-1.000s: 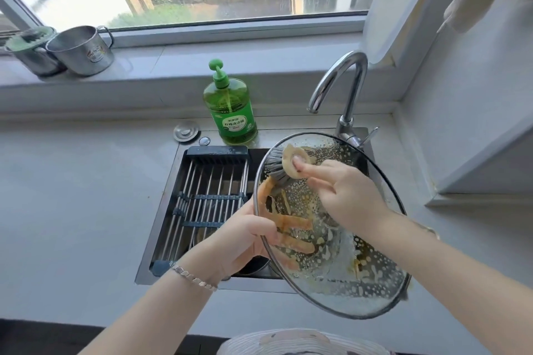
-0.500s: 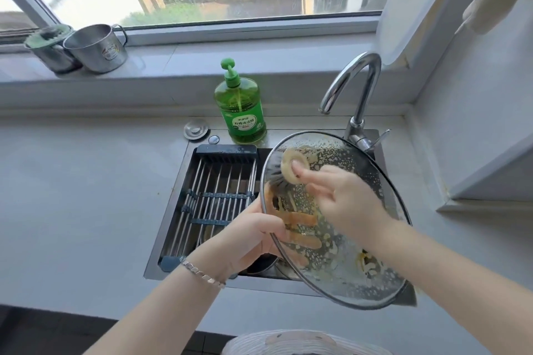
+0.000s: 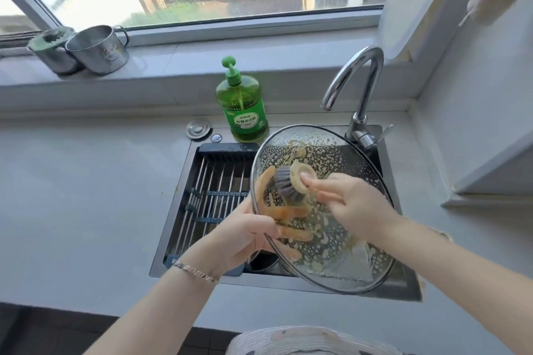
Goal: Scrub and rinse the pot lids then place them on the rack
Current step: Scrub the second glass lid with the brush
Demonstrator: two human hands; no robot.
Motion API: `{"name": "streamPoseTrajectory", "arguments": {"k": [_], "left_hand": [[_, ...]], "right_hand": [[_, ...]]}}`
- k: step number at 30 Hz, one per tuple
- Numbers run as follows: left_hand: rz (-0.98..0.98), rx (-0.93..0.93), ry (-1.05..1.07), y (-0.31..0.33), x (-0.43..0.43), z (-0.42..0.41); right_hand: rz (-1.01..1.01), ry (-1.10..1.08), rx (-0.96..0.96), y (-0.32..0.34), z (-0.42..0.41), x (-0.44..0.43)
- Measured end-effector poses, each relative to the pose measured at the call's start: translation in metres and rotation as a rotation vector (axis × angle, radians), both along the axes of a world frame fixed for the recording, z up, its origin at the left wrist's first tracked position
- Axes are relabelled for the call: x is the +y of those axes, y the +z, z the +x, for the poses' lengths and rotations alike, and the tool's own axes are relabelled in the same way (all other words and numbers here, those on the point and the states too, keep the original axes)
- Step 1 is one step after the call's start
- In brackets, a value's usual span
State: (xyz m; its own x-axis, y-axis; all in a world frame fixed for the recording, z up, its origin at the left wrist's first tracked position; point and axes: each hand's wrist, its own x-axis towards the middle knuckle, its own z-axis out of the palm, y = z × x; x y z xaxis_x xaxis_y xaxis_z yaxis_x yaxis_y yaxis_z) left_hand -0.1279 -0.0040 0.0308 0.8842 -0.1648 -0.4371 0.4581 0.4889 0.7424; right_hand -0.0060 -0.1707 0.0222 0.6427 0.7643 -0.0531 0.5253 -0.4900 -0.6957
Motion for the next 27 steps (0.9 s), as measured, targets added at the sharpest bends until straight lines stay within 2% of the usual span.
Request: {"name": "streamPoseTrajectory", "arguments": {"k": [2,5,6,10,14,18,22,25,27], "left_hand": [[0.0,-0.004,-0.019,0.001,0.0,0.001],[-0.002,0.005,0.018,0.002,0.001,0.0],[-0.002,0.006,0.034,0.002,0.001,-0.001],[0.005,0.0,0.031,0.003,-0.001,0.002],[0.027,-0.006,0.083,0.001,0.001,0.001],[0.024,0.008,0.133,0.002,0.006,0.0],[0.079,0.001,0.2,0.0,0.009,-0.002],[0.053,0.011,0.232,0.0,0.011,-0.003],[0.057,0.021,0.269,0.0,0.011,-0.001]], "right_hand": [[-0.022,-0.066,-0.037,-0.001,0.002,0.0],[0.07,0.181,0.048,0.01,-0.028,-0.002],[0.065,0.201,0.053,0.011,-0.029,-0.003],[-0.057,-0.086,-0.036,-0.003,-0.001,-0.001],[-0.014,0.138,0.017,0.004,-0.031,-0.003],[-0.113,-0.03,-0.038,-0.005,-0.012,-0.011],[-0.026,0.169,0.079,-0.001,-0.037,-0.016],[-0.151,0.006,0.022,-0.01,-0.015,-0.02],[-0.099,0.066,0.062,-0.007,-0.022,-0.017]]}}
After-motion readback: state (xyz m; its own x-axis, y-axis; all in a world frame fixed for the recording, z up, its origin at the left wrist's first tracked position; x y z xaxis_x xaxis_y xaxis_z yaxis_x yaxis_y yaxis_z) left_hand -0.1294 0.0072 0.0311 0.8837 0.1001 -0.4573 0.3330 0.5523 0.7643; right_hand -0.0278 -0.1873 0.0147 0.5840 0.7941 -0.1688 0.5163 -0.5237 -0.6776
